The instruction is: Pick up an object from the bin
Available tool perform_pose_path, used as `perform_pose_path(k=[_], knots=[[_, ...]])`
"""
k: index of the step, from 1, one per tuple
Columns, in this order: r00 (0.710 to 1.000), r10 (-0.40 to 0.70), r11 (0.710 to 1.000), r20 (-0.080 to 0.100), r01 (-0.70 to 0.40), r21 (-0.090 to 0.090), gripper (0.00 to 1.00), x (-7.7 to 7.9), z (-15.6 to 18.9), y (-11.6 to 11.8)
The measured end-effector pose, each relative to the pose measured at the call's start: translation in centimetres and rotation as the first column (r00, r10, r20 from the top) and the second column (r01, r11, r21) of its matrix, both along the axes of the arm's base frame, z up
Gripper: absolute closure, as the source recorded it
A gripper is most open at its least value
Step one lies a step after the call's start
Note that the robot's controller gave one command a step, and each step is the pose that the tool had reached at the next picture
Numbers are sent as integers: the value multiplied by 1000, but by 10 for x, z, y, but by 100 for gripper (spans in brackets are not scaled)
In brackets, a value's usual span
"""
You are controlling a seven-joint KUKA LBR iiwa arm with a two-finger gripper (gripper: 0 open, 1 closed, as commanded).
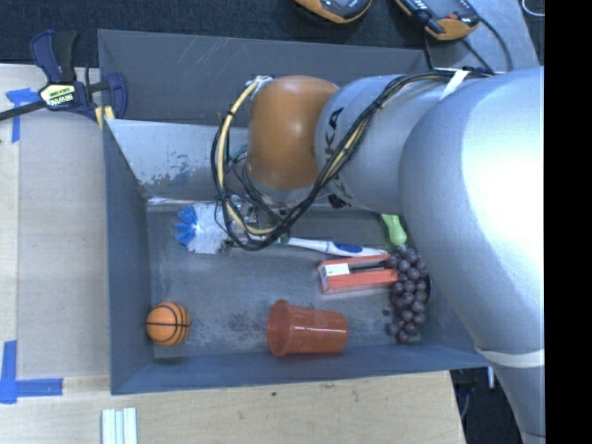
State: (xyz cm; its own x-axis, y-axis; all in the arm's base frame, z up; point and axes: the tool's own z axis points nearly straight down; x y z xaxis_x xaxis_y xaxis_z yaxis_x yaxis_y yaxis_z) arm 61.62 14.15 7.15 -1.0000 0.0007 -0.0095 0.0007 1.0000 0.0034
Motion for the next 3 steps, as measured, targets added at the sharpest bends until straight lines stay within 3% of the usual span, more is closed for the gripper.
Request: perform_pose_path(k=[1,2,3], knots=[[1000,0,1000,0,0,0,100,0,0,0],[921,390,921,4,-390,-6,100,-8,41,-35],[1000,-26,1000,6,26,2,100,10,-1,10]])
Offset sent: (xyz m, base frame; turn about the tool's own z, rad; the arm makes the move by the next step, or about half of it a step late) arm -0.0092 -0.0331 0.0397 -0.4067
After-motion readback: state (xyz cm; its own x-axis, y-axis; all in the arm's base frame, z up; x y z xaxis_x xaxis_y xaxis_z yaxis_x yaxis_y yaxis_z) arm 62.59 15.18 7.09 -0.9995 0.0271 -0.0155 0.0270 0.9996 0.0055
